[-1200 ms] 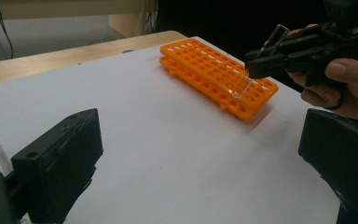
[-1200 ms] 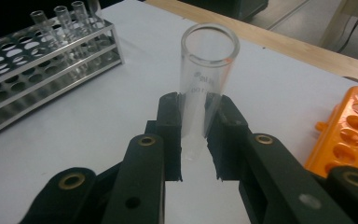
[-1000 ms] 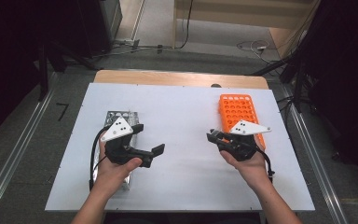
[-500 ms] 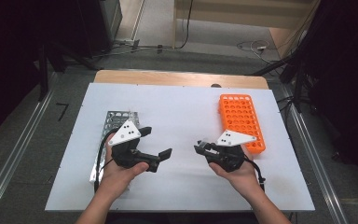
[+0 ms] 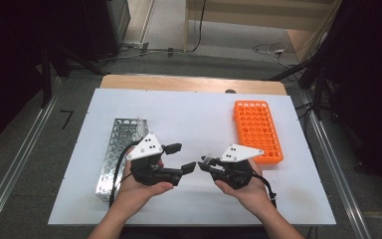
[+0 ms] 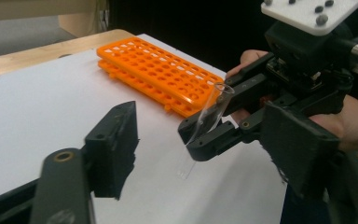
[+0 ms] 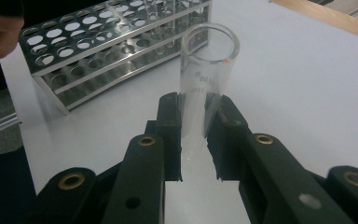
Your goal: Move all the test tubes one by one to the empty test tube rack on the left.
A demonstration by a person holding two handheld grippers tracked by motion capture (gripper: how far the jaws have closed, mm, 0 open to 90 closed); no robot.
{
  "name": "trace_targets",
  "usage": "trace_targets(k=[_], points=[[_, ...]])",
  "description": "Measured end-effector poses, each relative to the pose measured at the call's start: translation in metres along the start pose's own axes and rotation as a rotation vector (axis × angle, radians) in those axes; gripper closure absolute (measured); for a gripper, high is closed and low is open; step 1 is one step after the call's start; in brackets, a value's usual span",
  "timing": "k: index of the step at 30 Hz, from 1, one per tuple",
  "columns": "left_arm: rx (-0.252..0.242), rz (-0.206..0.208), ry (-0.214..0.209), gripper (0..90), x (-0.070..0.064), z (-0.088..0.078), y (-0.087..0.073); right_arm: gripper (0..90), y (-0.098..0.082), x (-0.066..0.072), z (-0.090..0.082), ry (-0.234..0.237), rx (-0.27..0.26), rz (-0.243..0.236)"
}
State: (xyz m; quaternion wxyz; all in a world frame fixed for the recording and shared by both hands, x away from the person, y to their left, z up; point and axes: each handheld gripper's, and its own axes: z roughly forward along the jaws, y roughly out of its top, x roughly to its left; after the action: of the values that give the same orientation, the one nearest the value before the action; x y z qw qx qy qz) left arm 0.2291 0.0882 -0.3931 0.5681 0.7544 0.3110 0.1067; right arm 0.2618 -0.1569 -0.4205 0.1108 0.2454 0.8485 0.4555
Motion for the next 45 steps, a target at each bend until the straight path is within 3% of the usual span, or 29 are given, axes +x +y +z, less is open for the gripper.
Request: trace_targets(k=[9,19,26,33,39,45], points=[[0.019,0.059,-0.013,51.2,-0.018,0.016,-0.002,73.9,0.005,0.017,0.005,0.048,0.02,-0.037],[0.021,0.064,0.0,71.2,-0.021,0.021,-0.006,73.8,0.008,0.024,0.007,0.079,0.034,-0.059],[0.015,0.084,0.028,74.4,-0.022,0.019,-0.006,73.8,0.008,0.024,0.006,0.085,0.038,-0.05],[-0.004,0.072,0.043,75.5,-0.019,0.015,-0.005,72.1,0.007,0.023,0.003,0.087,0.027,-0.039],[-0.017,0.061,0.054,75.5,-0.015,0.008,-0.004,56.8,0.004,0.019,0.002,0.099,0.024,-0.036],[-0.03,0.049,0.084,75.5,-0.006,-0.004,-0.003,31.5,-0.003,0.009,-0.004,0.095,0.022,-0.027]])
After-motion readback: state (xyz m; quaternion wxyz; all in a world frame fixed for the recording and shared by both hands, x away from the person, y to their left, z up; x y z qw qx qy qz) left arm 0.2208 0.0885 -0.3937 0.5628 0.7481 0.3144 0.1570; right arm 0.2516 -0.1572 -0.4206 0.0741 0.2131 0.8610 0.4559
